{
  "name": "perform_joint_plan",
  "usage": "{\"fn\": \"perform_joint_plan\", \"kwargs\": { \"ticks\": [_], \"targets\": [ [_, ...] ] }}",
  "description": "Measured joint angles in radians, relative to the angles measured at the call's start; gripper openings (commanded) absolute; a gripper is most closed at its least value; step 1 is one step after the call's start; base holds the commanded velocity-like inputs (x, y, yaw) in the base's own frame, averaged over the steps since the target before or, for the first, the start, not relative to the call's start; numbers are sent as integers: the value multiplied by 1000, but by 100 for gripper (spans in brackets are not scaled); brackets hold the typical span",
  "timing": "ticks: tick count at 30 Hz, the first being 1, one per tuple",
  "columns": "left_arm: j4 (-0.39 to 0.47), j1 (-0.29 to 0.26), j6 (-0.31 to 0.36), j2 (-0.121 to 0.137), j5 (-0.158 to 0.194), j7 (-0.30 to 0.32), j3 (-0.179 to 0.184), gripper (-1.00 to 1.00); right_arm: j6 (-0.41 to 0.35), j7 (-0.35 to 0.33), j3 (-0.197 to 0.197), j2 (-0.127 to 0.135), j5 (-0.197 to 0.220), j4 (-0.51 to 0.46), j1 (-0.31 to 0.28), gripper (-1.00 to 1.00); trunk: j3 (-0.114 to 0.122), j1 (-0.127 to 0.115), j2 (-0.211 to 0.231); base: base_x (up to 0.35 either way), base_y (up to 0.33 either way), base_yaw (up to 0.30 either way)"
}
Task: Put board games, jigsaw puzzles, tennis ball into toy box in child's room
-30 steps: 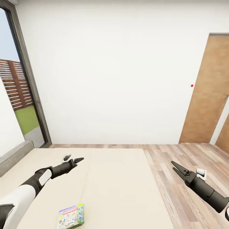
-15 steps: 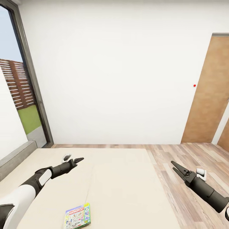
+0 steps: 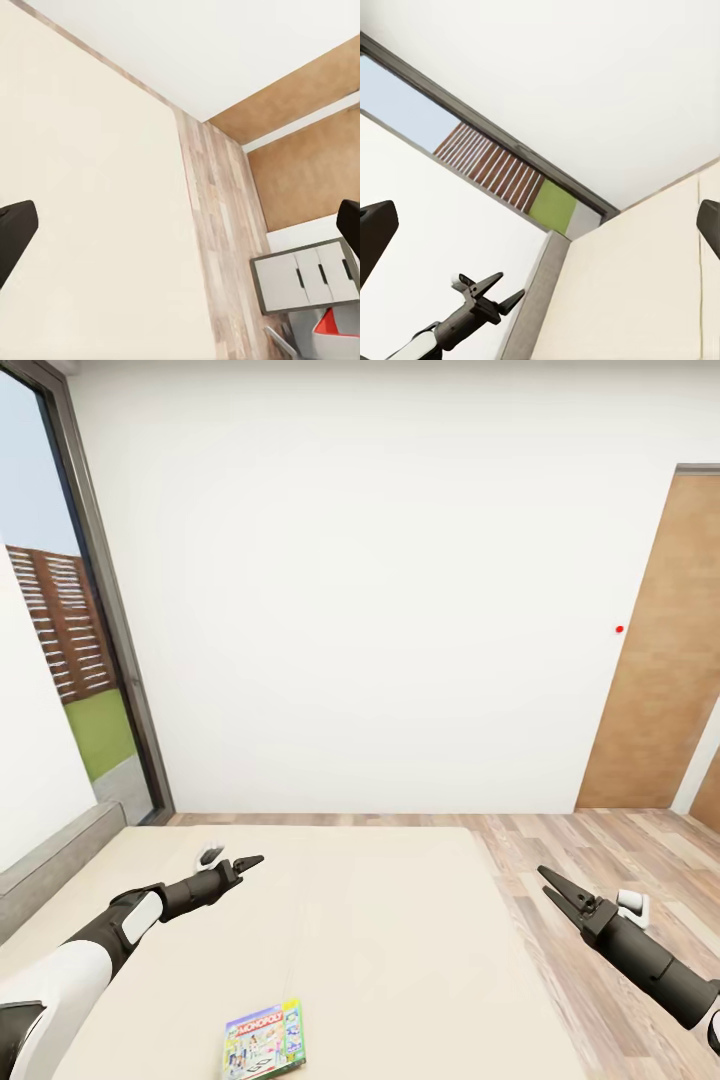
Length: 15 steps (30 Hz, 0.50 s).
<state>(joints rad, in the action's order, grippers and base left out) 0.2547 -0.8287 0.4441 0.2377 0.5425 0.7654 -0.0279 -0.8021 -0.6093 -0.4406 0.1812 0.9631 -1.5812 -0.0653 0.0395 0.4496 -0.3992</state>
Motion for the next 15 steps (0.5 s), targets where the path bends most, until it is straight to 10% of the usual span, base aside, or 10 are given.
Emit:
{"fn": "perform_joint_plan", "kwargs": {
  "ticks": [15],
  "targets": [
    [0,0,0,0,0,0,0,100,0,0,0,0,0,0,0,100,0,0,0,0,122,0]
  ]
}}
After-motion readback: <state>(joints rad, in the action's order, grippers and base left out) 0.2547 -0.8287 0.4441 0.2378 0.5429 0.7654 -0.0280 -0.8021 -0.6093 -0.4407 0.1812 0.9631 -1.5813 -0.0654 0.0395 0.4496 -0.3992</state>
